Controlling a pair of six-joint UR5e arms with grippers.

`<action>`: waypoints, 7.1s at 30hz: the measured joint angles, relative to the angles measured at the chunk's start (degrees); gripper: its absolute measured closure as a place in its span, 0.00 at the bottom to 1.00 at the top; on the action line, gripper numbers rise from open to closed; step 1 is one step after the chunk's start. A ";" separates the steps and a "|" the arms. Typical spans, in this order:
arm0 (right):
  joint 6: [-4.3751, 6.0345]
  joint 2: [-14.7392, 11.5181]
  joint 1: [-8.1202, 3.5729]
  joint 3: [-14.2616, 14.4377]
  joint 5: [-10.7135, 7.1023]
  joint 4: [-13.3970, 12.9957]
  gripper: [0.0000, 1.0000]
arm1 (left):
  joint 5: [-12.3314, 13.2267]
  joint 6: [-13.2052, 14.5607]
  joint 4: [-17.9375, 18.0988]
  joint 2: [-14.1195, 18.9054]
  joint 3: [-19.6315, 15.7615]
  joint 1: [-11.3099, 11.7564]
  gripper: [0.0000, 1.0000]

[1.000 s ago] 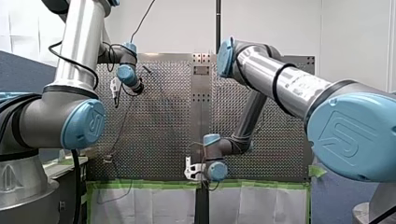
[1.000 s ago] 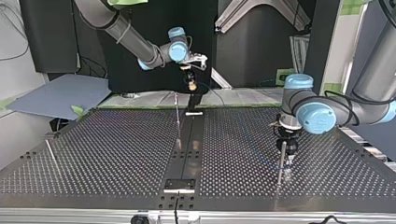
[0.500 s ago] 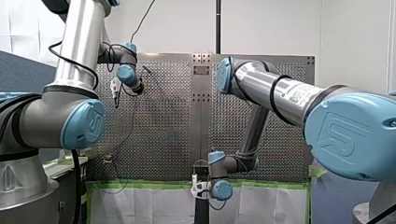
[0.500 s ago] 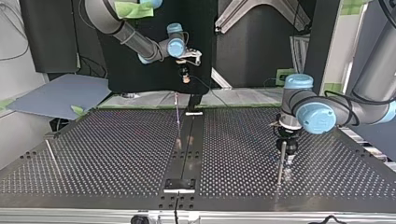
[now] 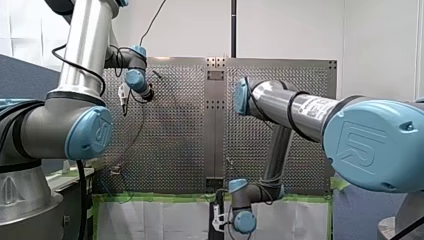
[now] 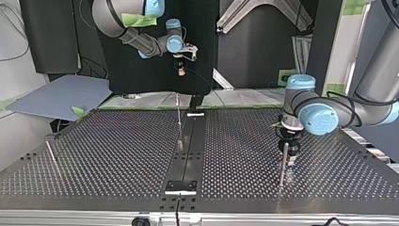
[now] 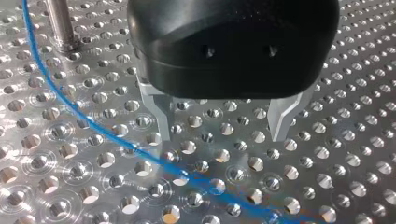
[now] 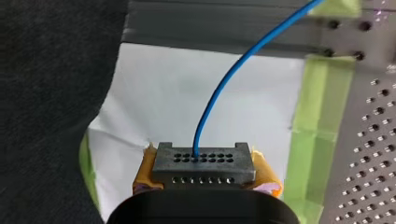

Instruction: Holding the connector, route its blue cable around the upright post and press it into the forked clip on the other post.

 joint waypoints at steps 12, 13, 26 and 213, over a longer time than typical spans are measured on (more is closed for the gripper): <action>-1.00 -1.37 -0.12 1.19 0.53 -0.51 1.00 | -0.01 0.01 -0.28 0.01 -0.01 -0.14 0.00; -0.94 -1.79 -0.18 1.58 0.59 -0.86 1.00 | -0.01 0.01 -0.30 0.00 -0.01 -0.15 0.00; -0.18 -8.21 -2.24 7.95 3.19 -7.10 1.00 | -0.01 -0.03 -0.78 0.02 -0.01 -0.26 0.00; -0.55 -26.80 -13.73 33.86 -5.75 -22.64 1.00 | -9.46 3.53 -31.01 19.42 3.59 -7.88 0.00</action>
